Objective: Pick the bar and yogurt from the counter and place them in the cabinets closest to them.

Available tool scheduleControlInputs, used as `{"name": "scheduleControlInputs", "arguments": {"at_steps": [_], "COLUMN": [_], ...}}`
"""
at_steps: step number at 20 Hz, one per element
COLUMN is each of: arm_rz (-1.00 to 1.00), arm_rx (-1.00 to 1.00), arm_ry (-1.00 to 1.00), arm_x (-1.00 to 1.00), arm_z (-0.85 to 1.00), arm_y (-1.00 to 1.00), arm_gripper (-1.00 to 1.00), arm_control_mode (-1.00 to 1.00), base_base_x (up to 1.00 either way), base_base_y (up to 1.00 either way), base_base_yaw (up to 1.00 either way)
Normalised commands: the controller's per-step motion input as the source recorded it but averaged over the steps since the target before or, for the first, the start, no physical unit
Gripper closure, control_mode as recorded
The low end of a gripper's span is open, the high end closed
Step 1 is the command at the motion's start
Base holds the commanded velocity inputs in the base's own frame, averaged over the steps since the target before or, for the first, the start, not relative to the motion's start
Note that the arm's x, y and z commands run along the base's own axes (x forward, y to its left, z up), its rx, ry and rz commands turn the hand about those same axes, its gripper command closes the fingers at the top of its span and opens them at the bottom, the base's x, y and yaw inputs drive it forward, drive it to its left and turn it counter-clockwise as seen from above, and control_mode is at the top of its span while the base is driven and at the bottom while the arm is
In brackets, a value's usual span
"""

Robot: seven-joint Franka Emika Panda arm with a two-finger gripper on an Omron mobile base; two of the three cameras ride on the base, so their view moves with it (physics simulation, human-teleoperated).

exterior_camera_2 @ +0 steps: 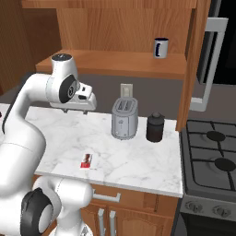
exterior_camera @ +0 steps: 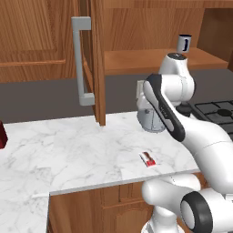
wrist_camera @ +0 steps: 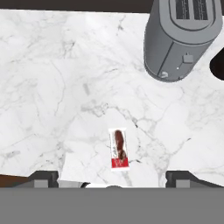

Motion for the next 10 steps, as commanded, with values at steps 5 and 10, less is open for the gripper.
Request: {"name": "scheduleControlInputs", "arguments": {"at_steps": [5, 10], "arm_rz": [0.01, 0.01], "arm_rx": [0.00, 0.00], "arm_ry": [0.00, 0.00], "arm_x": [-0.01, 0.00], "arm_z": [-0.15, -0.20], "arm_y": [0.00, 0.00], "arm_gripper": [-1.00, -1.00], "arm_control_mode": [-1.00, -1.00], "base_base_x": [0.00, 0.00], "base_base_y": [0.00, 0.00], "base_base_yaw": [0.00, 0.00]}}
